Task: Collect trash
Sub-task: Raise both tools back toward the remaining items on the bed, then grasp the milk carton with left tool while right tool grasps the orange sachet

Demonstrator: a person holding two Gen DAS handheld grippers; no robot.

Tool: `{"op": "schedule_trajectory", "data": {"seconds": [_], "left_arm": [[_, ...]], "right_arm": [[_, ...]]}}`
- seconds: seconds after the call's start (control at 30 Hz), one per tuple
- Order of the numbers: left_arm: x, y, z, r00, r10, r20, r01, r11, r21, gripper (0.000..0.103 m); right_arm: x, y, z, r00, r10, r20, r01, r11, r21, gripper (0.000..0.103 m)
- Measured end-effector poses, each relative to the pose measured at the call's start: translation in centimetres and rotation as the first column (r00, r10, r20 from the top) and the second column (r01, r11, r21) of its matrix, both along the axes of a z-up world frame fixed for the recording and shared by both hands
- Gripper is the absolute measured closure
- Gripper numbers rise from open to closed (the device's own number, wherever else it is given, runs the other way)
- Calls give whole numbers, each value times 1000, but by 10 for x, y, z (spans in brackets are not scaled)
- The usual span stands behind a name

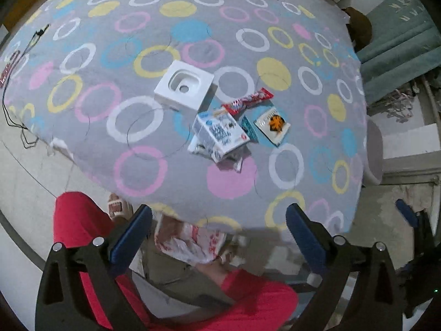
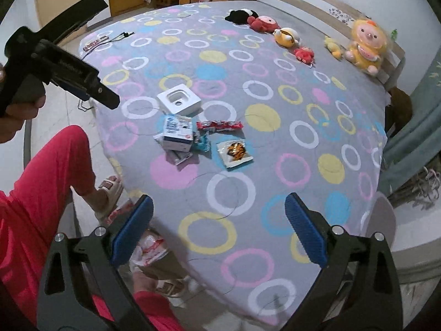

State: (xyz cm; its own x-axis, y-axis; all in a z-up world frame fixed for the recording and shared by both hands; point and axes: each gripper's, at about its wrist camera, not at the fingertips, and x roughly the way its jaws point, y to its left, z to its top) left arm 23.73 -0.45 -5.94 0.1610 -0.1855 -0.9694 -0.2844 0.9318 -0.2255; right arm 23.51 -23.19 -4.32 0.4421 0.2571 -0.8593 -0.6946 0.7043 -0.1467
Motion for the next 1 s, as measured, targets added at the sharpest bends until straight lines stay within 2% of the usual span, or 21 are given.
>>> {"op": "schedule_trajectory", "data": {"seconds": [0.2, 0.37, 0.5, 0.87, 1.0], "left_arm": [[31, -13, -18, 999, 28, -27, -28, 1000, 10, 8], [50, -19, -30, 998, 58, -15, -58, 998, 25, 8], [68, -23, -52, 997, 69, -46, -67, 997, 40, 8], [91, -19, -110, 983, 136, -121, -126, 988, 90, 8], [96, -16, -127, 975, 161, -153, -149, 985, 84, 8]], "right_arm": [[44, 3, -8, 999, 45, -22, -45, 999, 0, 9], [76, 5, -15, 997, 63, -40, -63, 998, 9, 9], [97, 8, -27, 996, 73, -57, -73, 997, 4, 9], [134, 30, -87, 981, 134, -138, -142, 989, -46, 9], [145, 35, -104, 975, 143, -167, -152, 988, -39, 9]]}}
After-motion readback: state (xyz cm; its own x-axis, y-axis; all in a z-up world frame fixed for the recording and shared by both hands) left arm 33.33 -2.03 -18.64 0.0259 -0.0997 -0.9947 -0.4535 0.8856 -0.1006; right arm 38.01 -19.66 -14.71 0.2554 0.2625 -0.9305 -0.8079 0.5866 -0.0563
